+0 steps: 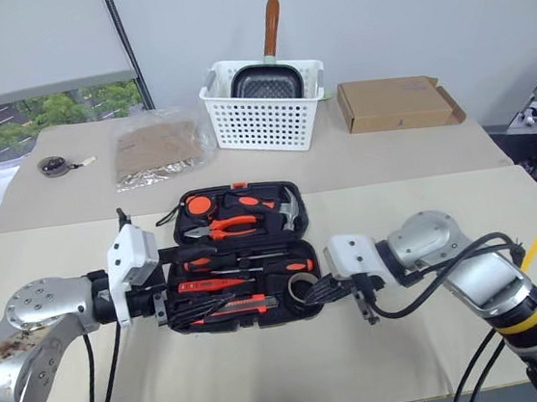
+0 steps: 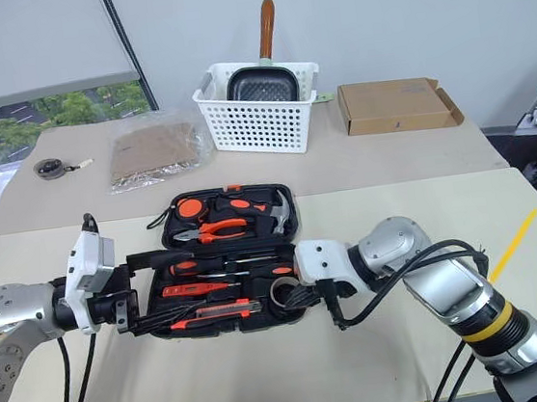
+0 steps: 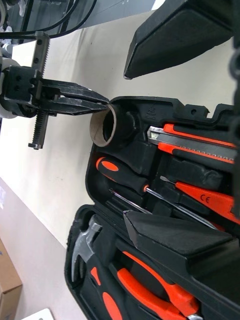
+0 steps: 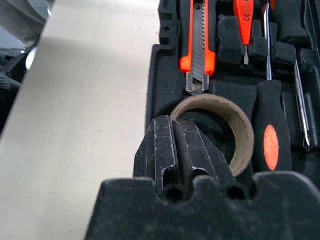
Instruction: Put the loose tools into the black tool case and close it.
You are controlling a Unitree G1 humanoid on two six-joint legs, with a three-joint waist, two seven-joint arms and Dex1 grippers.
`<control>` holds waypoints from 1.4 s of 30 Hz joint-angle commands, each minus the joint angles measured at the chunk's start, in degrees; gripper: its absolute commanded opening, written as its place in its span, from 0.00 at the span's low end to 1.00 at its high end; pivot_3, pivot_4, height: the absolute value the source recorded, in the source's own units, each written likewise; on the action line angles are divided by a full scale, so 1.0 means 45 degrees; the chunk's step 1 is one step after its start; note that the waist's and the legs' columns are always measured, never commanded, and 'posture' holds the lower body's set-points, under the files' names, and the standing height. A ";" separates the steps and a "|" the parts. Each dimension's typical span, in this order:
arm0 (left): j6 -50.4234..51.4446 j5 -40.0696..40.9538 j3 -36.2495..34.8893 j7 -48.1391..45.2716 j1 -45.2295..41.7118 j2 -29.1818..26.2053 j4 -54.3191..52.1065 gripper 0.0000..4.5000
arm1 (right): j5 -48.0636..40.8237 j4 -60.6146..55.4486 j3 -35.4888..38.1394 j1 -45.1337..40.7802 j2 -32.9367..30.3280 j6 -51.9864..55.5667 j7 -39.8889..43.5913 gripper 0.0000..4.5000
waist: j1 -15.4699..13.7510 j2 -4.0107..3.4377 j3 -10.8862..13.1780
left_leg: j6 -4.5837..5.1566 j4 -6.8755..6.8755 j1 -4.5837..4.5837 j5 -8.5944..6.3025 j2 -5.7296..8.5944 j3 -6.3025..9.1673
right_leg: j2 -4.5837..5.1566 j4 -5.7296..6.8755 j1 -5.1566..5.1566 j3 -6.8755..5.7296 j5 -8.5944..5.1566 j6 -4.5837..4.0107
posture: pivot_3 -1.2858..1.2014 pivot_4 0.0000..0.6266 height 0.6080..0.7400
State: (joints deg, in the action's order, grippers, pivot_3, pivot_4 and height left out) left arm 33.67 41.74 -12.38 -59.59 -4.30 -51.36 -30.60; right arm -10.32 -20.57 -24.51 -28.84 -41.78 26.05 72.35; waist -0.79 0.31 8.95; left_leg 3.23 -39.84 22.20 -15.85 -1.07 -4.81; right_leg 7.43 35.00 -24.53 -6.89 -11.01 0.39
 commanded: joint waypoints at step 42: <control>-0.0253 -0.2158 -0.0653 0.2479 -0.4391 0.2087 0.9704 1.00 | -0.1862 1.2709 0.6153 -0.5840 0.5337 0.5126 -0.6798 0.26 | 0.0321 0.0044 0.0001 | -0.0112 0.0033 0.0063 0.0089 0.0024 -0.0016 | -0.0012 0.0045 -0.0044 -0.0009 0.0089 -0.0088 | 0.52 0.24 0.70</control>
State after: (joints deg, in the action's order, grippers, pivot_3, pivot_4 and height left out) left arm 32.71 31.94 -14.20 -48.63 -22.97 -41.77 13.37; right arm -18.37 37.09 2.59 -53.56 -17.27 48.52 41.52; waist 0.65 0.51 8.95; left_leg 2.72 -39.69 22.48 -15.45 -0.97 -4.88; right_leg 7.37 35.21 -24.73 -6.92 -10.60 0.00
